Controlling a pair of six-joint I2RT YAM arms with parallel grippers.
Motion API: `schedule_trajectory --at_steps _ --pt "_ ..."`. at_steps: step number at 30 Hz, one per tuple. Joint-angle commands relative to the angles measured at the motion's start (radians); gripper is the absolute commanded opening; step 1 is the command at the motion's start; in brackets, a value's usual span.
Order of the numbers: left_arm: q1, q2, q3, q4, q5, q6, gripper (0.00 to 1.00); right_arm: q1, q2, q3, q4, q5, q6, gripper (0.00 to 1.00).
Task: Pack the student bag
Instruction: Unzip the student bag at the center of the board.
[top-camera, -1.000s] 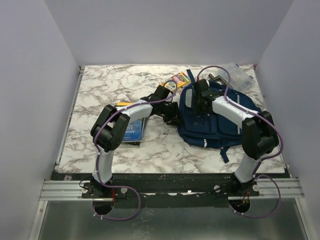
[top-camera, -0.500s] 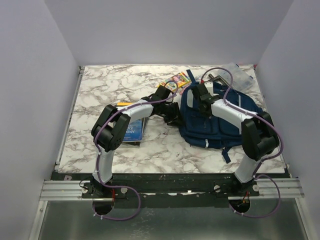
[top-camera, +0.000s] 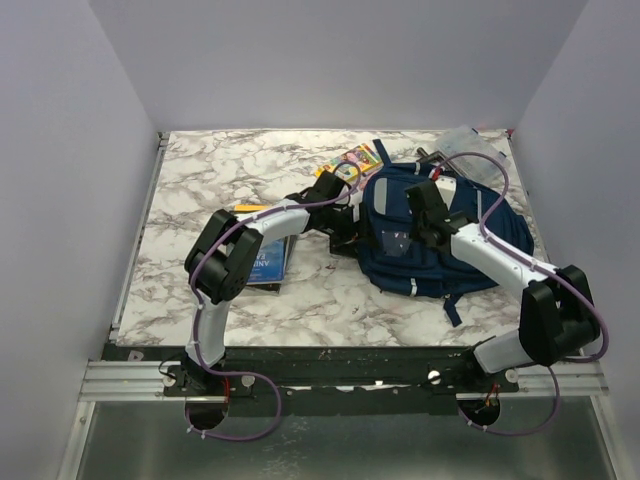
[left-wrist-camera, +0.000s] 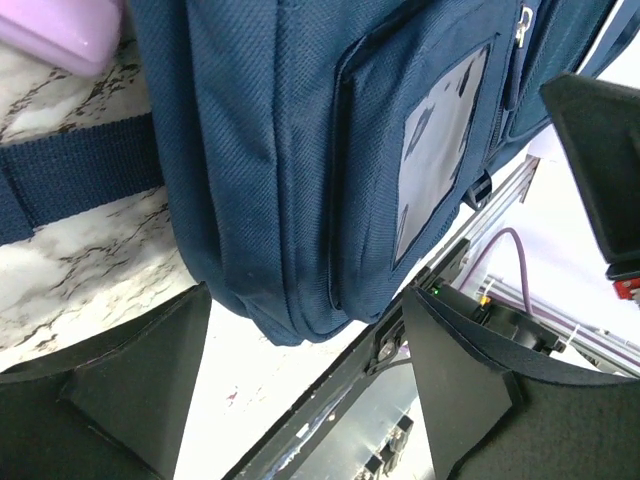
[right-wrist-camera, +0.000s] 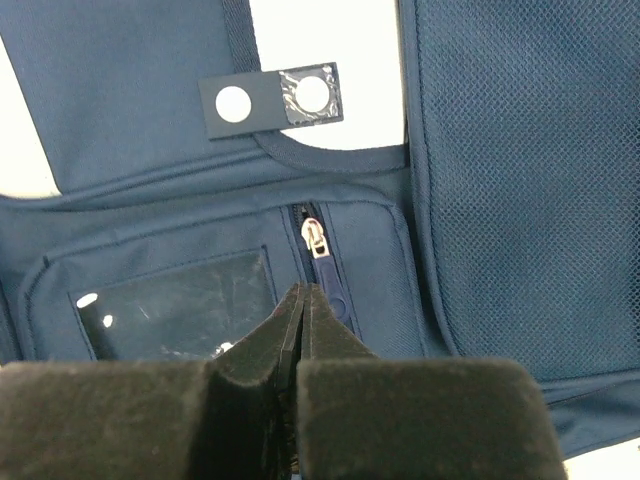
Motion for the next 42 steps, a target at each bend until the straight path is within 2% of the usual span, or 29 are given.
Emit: schedule_trajectory --at_steps 1,5,9,11,12,16,19,23,31,36,42 --pt "-0.015 0.036 0.041 -0.019 0.015 0.027 0.8 0.001 -0.033 -0.025 0.06 -0.02 -0.069 0.01" --pt "-0.023 0.049 0.047 -0.022 0.019 0.031 0.75 0.001 0.047 0.042 -0.088 0.026 -0.064 0.01" --pt "-0.024 0.051 0.047 -0.024 0.017 0.03 0.71 0.001 0.027 0.02 -0.109 0.043 -0.073 0.01" --pt "-0.027 0.047 0.047 -0.024 0.016 0.031 0.71 0.001 0.0 -0.001 -0.071 0.015 -0.102 0.22" --pt "-0.028 0.045 0.047 -0.024 0.015 0.033 0.72 0.0 -0.006 -0.006 -0.055 -0.012 -0.122 0.29" --pt "-0.031 0.043 0.049 -0.023 0.018 0.034 0.72 -0.002 0.02 0.01 -0.042 -0.052 -0.145 0.31" --pt "-0.034 0.043 0.048 -0.023 0.02 0.035 0.72 -0.014 0.037 0.001 -0.008 -0.078 -0.162 0.37" --pt "-0.037 0.041 0.049 -0.025 0.018 0.037 0.72 -0.047 0.044 -0.015 0.025 -0.12 -0.171 0.38" --pt "-0.037 0.033 0.053 -0.033 0.007 0.048 0.72 -0.099 0.047 -0.062 0.069 -0.175 -0.184 0.38" --pt "-0.037 -0.008 0.046 -0.046 -0.066 0.083 0.72 -0.101 0.05 -0.08 0.083 -0.214 -0.189 0.23" --pt "-0.058 -0.165 0.023 -0.038 -0.253 0.196 0.8 -0.1 0.015 -0.087 0.056 -0.23 -0.202 0.03"
